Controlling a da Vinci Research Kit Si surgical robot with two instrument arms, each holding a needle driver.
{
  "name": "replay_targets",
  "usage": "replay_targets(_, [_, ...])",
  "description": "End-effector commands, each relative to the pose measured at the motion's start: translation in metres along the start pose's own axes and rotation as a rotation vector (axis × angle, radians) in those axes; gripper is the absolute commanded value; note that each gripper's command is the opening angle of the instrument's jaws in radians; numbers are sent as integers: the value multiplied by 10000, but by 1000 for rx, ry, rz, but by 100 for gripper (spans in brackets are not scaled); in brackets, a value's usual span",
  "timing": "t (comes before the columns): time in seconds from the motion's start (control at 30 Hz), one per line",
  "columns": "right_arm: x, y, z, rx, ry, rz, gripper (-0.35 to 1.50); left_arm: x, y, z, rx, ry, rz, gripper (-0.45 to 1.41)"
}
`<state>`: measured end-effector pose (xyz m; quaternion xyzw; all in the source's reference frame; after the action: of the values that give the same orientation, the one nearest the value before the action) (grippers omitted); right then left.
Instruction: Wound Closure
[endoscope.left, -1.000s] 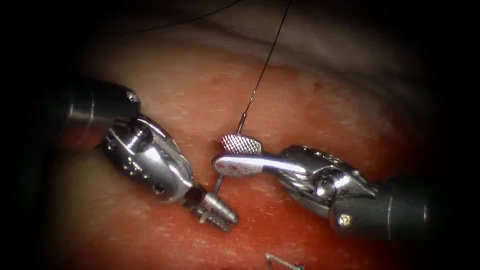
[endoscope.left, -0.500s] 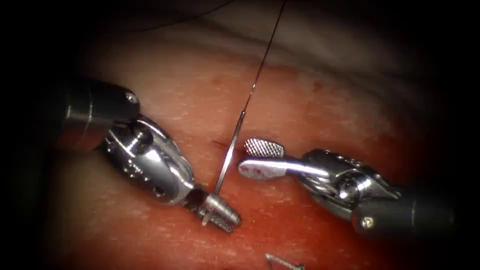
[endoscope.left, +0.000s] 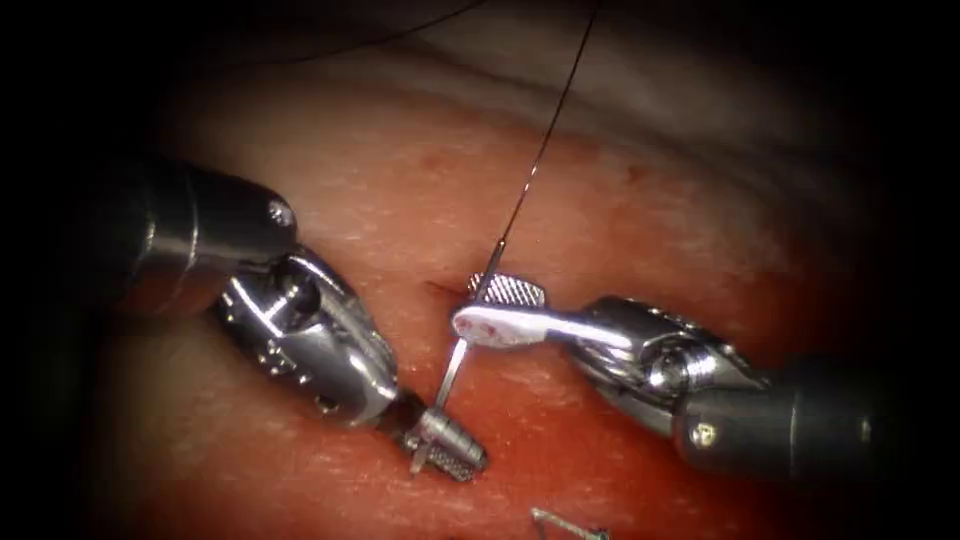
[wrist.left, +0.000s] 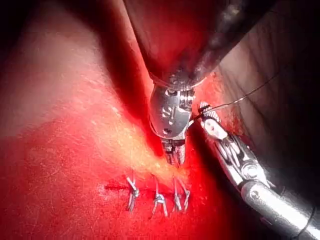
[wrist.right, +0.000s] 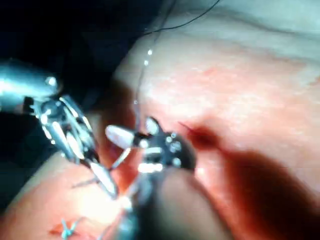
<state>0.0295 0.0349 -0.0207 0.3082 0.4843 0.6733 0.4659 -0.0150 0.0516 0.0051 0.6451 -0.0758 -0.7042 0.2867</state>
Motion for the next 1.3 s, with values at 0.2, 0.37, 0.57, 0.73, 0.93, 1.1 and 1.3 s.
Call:
replay_targets(0.2, [-7,3,14,-20,-6,-5,44,-1,5,7,1,-1,-4,-35])
replay_targets(0.37, [-11,3,9,-57,-52,91,-35,-1,4,8,1,-2,-4,-35])
replay_targets(0.57, [-10,3,8,-62,-55,97,-35,-3,2,10,-23,-19,-154,39])
replay_targets(0.73, [-5,6,8,-60,-30,74,-35,2,-1,10,-3,-62,-507,78])
replay_targets(0.93, [12,3,12,-75,38,-97,-35,23,-3,4,-34,-26,-691,78])
replay_targets(1.1, [33,2,14,-108,79,-284,-35,40,-10,-5,-67,17,-749,78])
replay_targets(1.3, [56,3,8,-130,102,-409,-35,47,-14,-13,-69,27,-765,78])
